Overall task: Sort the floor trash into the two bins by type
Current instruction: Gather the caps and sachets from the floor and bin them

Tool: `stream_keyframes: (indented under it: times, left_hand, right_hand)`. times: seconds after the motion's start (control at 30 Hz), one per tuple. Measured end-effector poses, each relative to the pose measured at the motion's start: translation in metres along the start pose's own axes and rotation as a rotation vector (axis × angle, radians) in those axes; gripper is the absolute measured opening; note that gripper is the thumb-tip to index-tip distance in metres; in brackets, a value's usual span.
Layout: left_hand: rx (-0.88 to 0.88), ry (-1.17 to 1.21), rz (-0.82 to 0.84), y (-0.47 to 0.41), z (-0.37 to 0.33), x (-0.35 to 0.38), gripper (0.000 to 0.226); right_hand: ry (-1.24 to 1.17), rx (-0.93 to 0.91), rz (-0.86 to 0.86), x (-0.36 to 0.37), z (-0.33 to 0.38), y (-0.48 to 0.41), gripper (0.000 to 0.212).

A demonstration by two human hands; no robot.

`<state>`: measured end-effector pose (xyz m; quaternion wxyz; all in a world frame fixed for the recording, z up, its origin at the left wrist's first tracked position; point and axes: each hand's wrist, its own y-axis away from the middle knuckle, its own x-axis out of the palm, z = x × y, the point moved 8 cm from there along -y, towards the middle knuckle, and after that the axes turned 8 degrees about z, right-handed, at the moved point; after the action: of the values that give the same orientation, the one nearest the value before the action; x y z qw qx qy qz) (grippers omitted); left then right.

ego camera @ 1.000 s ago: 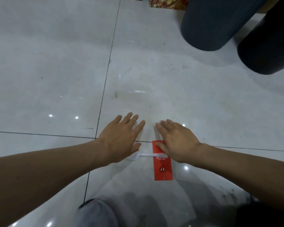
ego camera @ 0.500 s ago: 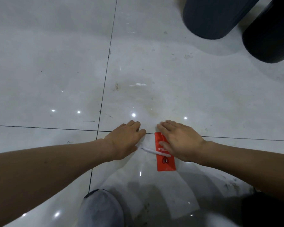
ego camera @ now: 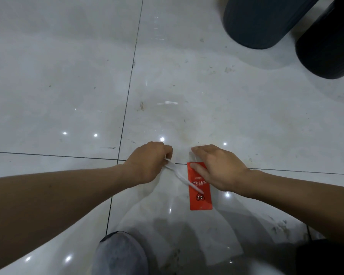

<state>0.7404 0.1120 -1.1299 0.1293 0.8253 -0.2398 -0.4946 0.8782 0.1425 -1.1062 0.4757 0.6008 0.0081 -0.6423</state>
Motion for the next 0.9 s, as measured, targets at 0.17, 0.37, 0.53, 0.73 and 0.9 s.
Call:
stream_keyframes:
  times: [0.17, 0.37, 0.53, 0.73, 0.9]
  left_hand:
    - [-0.058, 0.199, -0.156, -0.007, 0.003, -0.026, 0.008]
    - [-0.088, 0.284, -0.233, -0.013, -0.002, -0.041, 0.005]
    - [-0.118, 0.294, -0.225, -0.014, -0.003, -0.038, 0.004]
    - [-0.128, 0.325, -0.203, -0.016, -0.006, -0.034, 0.004]
    - [-0.186, 0.386, -0.111, -0.016, -0.005, -0.017, 0.041]
  right_hand:
    - [-0.421, 0.045, -0.04, -0.004, -0.006, -0.006, 0.04]
    - [-0.487, 0.07, -0.099, -0.01, -0.015, -0.008, 0.014]
    - [-0.489, 0.029, -0.088, -0.011, -0.017, -0.007, 0.017]
    - [-0.39, 0.038, -0.078, -0.007, -0.023, -0.005, 0.024]
    - [-0.524, 0.278, -0.2, -0.016, -0.064, -0.001, 0.023]
